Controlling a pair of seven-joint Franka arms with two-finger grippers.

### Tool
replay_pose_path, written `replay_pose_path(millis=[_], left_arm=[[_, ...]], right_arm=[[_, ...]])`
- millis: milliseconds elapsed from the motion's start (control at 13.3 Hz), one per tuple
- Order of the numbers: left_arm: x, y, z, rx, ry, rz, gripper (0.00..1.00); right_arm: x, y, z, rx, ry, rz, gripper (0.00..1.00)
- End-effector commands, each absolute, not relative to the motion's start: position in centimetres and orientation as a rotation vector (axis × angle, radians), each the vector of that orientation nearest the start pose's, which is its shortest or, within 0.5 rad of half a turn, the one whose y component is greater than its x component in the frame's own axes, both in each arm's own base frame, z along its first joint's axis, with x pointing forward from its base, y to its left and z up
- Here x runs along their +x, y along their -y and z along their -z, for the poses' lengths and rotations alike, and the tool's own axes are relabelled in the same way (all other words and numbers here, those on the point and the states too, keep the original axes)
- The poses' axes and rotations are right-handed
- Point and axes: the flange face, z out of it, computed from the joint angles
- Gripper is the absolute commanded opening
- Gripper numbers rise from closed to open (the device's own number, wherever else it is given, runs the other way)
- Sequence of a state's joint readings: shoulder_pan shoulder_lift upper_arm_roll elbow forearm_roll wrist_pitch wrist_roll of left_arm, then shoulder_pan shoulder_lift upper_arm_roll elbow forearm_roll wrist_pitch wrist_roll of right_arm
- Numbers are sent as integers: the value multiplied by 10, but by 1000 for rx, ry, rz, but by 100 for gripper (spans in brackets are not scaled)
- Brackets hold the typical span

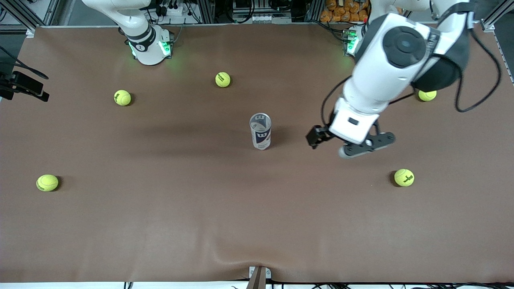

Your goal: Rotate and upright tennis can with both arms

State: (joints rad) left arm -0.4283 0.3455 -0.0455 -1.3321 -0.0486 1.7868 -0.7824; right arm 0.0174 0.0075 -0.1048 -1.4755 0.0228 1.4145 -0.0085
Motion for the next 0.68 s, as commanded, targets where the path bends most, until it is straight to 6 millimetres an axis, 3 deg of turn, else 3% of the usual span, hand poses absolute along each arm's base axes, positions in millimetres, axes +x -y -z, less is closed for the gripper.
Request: replay_pose_path(millis=[0, 377, 603], left_arm=[[605, 272, -550, -3183, 544, 40, 100], [629, 196, -562, -3188, 538, 78, 100], [627, 154, -583, -3193, 462, 84, 100]], right_arm=[[537, 48, -657, -3125, -147, -88, 100], [537, 48, -658, -3126, -147, -86, 100], [537, 48, -658, -3126, -147, -86, 100]])
